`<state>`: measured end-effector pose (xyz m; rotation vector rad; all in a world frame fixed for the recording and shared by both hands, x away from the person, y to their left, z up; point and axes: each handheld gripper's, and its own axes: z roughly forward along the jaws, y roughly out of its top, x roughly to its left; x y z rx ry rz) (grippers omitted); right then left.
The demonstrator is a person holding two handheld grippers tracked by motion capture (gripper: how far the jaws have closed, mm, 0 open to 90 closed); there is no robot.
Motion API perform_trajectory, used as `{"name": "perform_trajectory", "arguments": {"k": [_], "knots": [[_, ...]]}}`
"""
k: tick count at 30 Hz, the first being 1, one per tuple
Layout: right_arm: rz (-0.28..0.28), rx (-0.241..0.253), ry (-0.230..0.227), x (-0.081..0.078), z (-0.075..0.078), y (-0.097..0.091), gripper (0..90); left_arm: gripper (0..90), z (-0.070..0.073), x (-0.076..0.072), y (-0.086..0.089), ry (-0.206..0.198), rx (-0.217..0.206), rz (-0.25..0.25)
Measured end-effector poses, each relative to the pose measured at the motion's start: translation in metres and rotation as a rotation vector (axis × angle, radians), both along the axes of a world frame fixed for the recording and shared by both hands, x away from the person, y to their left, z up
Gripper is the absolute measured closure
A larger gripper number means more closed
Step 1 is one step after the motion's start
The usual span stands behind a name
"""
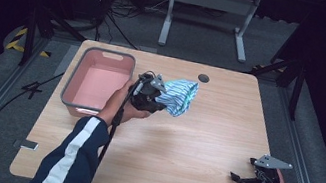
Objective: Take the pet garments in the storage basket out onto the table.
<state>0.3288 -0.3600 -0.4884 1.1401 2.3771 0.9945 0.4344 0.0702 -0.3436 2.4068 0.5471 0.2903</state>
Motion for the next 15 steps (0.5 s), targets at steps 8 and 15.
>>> {"name": "perform_trajectory", "arguments": {"k": [8,15], "knots": [[0.000,0.000,0.000,0.000,0.000,0.000,0.3,74.4,-0.024,0.007,-0.025,0.043,0.040,-0.014],[0.000,0.000,0.000,0.000,0.000,0.000,0.3,74.2,-0.042,0.008,-0.040,0.062,0.076,-0.018]]}}
